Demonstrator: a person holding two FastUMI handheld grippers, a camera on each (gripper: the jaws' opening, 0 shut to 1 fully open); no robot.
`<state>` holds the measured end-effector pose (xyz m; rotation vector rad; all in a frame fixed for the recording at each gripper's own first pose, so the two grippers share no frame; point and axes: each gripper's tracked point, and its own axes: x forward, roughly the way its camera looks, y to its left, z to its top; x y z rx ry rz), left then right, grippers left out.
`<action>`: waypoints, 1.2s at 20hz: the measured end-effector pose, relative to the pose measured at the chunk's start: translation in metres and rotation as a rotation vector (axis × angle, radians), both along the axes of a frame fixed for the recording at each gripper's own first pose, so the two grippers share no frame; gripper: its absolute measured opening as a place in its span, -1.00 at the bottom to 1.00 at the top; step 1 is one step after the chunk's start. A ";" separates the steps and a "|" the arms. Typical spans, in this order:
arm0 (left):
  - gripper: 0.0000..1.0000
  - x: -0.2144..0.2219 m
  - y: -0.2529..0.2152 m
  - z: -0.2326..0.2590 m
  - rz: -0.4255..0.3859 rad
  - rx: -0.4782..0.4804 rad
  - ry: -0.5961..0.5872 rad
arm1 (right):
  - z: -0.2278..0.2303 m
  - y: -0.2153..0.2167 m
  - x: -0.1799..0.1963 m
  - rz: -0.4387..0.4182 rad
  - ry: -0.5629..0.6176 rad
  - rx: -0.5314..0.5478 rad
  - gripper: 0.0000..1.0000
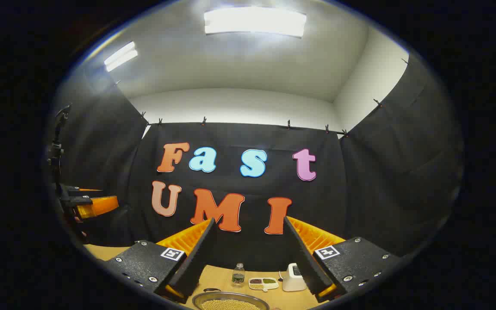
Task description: First push the handle of the pot to place it horizontally, then grasp the pot with both hands and set it on the induction cooktop.
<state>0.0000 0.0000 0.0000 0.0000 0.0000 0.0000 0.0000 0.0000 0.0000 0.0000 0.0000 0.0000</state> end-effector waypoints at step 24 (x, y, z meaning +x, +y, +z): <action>0.97 0.021 -0.028 -0.015 -0.001 0.046 0.017 | -0.025 -0.047 -0.003 -0.039 0.032 0.024 0.89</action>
